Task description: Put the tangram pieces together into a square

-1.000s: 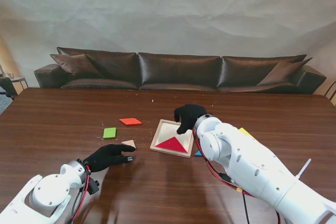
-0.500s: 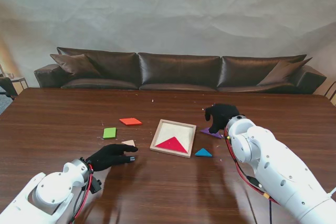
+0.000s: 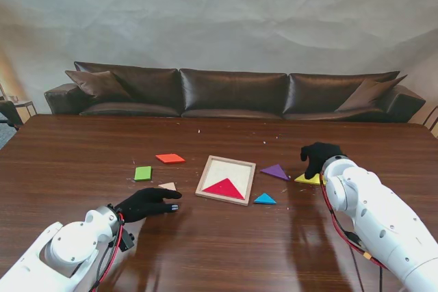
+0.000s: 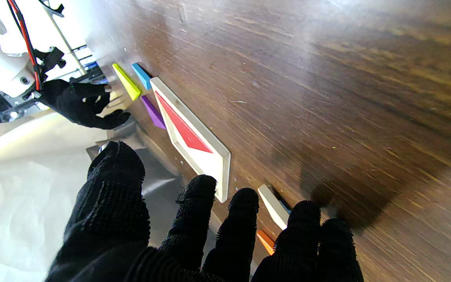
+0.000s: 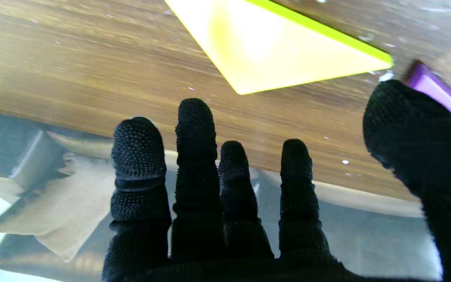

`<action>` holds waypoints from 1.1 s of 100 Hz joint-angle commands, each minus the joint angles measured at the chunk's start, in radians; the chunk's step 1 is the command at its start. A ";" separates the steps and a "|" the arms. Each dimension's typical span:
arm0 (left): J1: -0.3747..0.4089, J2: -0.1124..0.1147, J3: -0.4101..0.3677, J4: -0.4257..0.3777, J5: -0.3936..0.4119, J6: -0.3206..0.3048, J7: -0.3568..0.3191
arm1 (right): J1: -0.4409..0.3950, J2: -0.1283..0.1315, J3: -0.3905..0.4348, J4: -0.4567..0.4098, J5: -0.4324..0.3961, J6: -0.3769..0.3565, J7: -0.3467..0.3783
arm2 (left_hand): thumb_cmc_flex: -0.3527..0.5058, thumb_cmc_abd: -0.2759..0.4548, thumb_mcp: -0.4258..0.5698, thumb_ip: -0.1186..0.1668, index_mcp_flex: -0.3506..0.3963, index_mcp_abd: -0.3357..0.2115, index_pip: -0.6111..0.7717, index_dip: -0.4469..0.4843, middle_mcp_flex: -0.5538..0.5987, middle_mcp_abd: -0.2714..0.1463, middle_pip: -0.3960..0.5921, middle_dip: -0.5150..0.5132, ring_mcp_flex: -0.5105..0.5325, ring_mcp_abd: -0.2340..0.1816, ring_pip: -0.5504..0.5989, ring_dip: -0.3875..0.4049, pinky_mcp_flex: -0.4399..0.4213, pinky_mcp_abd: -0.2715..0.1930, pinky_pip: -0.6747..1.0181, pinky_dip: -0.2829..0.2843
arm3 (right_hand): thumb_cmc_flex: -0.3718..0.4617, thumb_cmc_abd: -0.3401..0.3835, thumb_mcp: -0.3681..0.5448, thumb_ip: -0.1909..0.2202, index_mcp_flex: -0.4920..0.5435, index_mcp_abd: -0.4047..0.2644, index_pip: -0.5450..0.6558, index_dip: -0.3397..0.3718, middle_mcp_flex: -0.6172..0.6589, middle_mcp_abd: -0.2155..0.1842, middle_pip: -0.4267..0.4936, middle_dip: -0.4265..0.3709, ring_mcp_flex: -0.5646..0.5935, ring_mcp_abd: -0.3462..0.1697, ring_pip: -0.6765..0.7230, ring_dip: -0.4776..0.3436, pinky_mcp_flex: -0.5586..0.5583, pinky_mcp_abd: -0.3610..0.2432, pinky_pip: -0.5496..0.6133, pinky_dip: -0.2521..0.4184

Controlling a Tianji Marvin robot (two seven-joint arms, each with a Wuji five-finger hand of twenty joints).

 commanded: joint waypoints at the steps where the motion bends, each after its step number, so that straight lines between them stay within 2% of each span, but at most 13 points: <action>1: -0.005 -0.001 0.010 0.001 0.001 0.010 -0.024 | 0.009 0.009 -0.006 0.027 0.001 0.007 0.005 | 0.012 0.031 -0.018 0.035 0.017 -0.004 0.004 0.003 0.019 -0.006 0.006 0.006 0.004 0.001 0.014 0.007 0.015 0.044 -0.005 -0.001 | -0.020 -0.027 -0.008 0.015 -0.050 -0.007 -0.001 -0.015 -0.051 0.009 0.018 0.009 -0.022 0.022 0.005 -0.010 -0.197 -0.002 0.025 0.011; 25: -0.022 0.000 0.034 0.005 0.003 0.027 -0.030 | 0.054 0.003 -0.055 0.125 0.050 0.019 -0.053 | 0.012 0.031 -0.018 0.036 0.017 -0.005 0.004 0.003 0.019 -0.006 0.006 0.006 0.004 0.003 0.014 0.007 0.016 0.043 -0.004 -0.001 | -0.028 -0.019 -0.011 0.014 -0.114 -0.009 -0.001 -0.034 -0.061 -0.004 0.031 0.010 -0.028 0.024 0.013 -0.016 -0.200 -0.003 0.026 0.013; 51: -0.024 0.000 0.040 0.003 0.011 0.035 -0.029 | 0.095 -0.016 -0.113 0.209 0.138 0.039 -0.099 | 0.011 0.032 -0.019 0.036 0.016 -0.007 0.004 0.003 0.019 -0.007 0.006 0.006 0.003 0.003 0.014 0.007 0.016 0.044 -0.005 -0.001 | -0.022 -0.041 -0.003 0.014 -0.090 -0.030 0.070 -0.022 -0.026 -0.013 0.034 0.006 -0.016 0.033 0.008 -0.027 -0.202 0.013 0.018 0.010; 78: -0.026 0.000 0.042 0.002 0.008 0.033 -0.031 | 0.114 -0.026 -0.156 0.260 0.188 0.050 -0.116 | 0.011 0.033 -0.019 0.036 0.016 -0.007 0.004 0.003 0.019 -0.009 0.006 0.006 0.003 0.001 0.014 0.007 0.016 0.043 -0.005 -0.001 | -0.039 -0.118 0.025 0.003 -0.067 -0.043 0.099 0.027 -0.007 -0.013 0.026 0.003 -0.013 0.050 -0.005 -0.029 -0.207 0.027 0.008 0.010; 110: -0.026 0.000 0.044 0.001 0.005 0.032 -0.030 | 0.123 -0.032 -0.188 0.306 0.218 0.049 -0.136 | 0.010 0.032 -0.019 0.036 0.017 -0.008 0.004 0.003 0.019 -0.007 0.006 0.006 0.006 0.004 0.015 0.007 0.016 0.045 -0.005 -0.001 | -0.044 -0.270 0.088 -0.015 -0.019 -0.054 0.167 0.119 0.024 -0.032 0.031 0.005 0.001 0.049 -0.015 -0.026 -0.209 0.034 0.002 0.017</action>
